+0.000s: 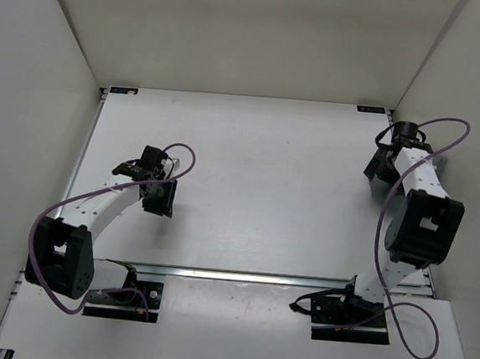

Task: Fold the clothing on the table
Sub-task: Move the skirt to the center of the board

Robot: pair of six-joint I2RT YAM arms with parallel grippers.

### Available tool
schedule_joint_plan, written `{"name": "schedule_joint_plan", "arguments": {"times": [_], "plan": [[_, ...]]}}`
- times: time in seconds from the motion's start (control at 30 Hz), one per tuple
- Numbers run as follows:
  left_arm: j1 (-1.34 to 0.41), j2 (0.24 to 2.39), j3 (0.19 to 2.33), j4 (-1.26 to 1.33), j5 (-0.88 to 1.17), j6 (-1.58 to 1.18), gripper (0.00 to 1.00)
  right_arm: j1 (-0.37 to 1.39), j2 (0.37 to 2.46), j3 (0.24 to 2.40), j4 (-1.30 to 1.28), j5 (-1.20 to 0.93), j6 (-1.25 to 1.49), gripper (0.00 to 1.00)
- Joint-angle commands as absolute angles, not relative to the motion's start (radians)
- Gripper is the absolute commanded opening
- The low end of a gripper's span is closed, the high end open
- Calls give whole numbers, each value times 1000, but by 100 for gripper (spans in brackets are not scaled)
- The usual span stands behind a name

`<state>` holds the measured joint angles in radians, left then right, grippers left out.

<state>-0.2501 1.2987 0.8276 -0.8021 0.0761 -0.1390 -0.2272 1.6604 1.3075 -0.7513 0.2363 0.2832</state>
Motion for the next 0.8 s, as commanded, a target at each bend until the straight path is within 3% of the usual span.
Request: {"name": "schedule_joint_plan", "arguments": {"times": [0.0, 0.2, 0.27, 0.3, 0.5, 0.6, 0.7, 0.77], "plan": [[-253, 1290, 834, -782, 113, -149, 42, -241, 1790, 1413, -729, 365, 301, 80], [-245, 1289, 827, -781, 126, -153, 42, -264, 1948, 1512, -770, 439, 308, 76], [-250, 1293, 830, -781, 120, -152, 42, -264, 1989, 1548, -799, 433, 291, 45], [-241, 1296, 834, -784, 118, -153, 42, -252, 1985, 1574, -820, 434, 293, 1], [-256, 1310, 827, -762, 141, -175, 41, -73, 1810, 1629, -776, 264, 193, 0], [-262, 1312, 827, -770, 163, -184, 41, -6, 1711, 1837, -808, 130, 196, 0], [-253, 1310, 848, -773, 161, -192, 30, 55, 1639, 1960, -821, -56, 247, 1], [-209, 1302, 879, -788, 150, -216, 28, 107, 1609, 1961, -804, -193, 262, 0]]}}
